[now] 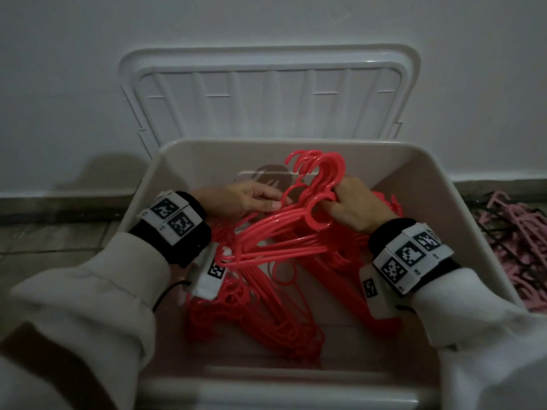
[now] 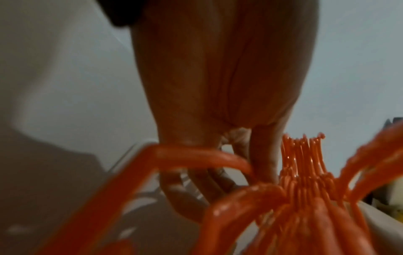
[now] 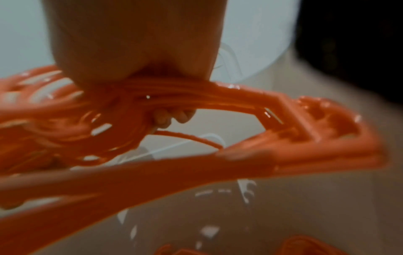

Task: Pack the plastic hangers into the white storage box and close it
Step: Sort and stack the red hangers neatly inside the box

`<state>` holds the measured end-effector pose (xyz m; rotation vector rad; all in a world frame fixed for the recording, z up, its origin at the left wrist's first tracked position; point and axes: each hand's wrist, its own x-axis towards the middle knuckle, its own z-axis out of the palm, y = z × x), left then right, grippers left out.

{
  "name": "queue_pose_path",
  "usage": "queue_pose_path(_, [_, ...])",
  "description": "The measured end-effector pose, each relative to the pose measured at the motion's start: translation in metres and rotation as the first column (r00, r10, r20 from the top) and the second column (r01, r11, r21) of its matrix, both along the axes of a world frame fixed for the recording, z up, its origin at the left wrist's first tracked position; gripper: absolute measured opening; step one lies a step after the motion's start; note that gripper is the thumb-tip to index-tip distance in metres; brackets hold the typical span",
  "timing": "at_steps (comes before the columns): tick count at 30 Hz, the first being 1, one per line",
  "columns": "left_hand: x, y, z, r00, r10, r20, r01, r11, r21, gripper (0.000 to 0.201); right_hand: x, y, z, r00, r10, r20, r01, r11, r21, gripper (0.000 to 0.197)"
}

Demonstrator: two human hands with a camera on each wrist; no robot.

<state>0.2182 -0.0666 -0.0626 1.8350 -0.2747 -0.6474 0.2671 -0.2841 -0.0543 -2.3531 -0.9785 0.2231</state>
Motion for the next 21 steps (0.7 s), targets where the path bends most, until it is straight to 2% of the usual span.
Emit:
queue_pose_path(3, [0.002, -0.002, 0.001, 0.996, 0.042, 0.073, -0.045, 0.998, 0.041, 0.028, 0.004, -0.002, -0.001, 1.0, -0.023, -0.011, 0.022, 1.0, -0.011, 0.027])
queue_pose_path(6, [0.004, 0.007, 0.0, 0.992, 0.087, 0.094, -0.091, 0.995, 0.039, 0.039, 0.008, -0.003, -0.005, 0.999, -0.051, 0.003, 0.051, 0.997, -0.058, 0.024])
queue_pose_path(9, [0.006, 0.017, -0.003, 0.99, 0.109, 0.087, -0.113, 0.993, 0.039, 0.045, 0.007, 0.0, -0.006, 0.979, -0.148, 0.144, 0.168, 0.976, -0.139, 0.037])
queue_pose_path(13, [0.009, 0.024, -0.008, 0.971, 0.212, 0.109, -0.223, 0.969, 0.103, 0.027, 0.0, 0.003, 0.0, 0.938, -0.243, 0.246, 0.289, 0.941, -0.175, 0.056])
queue_pose_path(15, [0.009, 0.025, -0.011, 0.971, 0.195, 0.14, -0.214, 0.966, 0.143, 0.02, 0.0, 0.003, -0.001, 0.921, -0.215, 0.324, 0.291, 0.934, -0.207, 0.057])
queue_pose_path(17, [0.012, 0.028, -0.014, 0.95, 0.247, 0.191, -0.282, 0.941, 0.185, 0.011, 0.002, 0.003, -0.003, 0.919, -0.196, 0.343, 0.294, 0.919, -0.262, 0.05])
queue_pose_path(18, [0.012, 0.029, -0.013, 0.917, 0.312, 0.251, -0.366, 0.907, 0.209, 0.004, 0.002, 0.004, -0.003, 0.929, -0.206, 0.308, 0.295, 0.914, -0.278, 0.044])
queue_pose_path(19, [0.013, 0.031, -0.013, 0.855, 0.4, 0.331, -0.479, 0.854, 0.205, 0.012, 0.001, 0.004, -0.002, 0.939, -0.222, 0.262, 0.294, 0.915, -0.276, 0.039])
queue_pose_path(21, [0.013, 0.032, -0.011, 0.632, 0.558, 0.538, -0.705, 0.702, 0.101, 0.033, -0.002, 0.006, 0.0, 0.943, -0.257, 0.212, 0.307, 0.917, -0.255, 0.029])
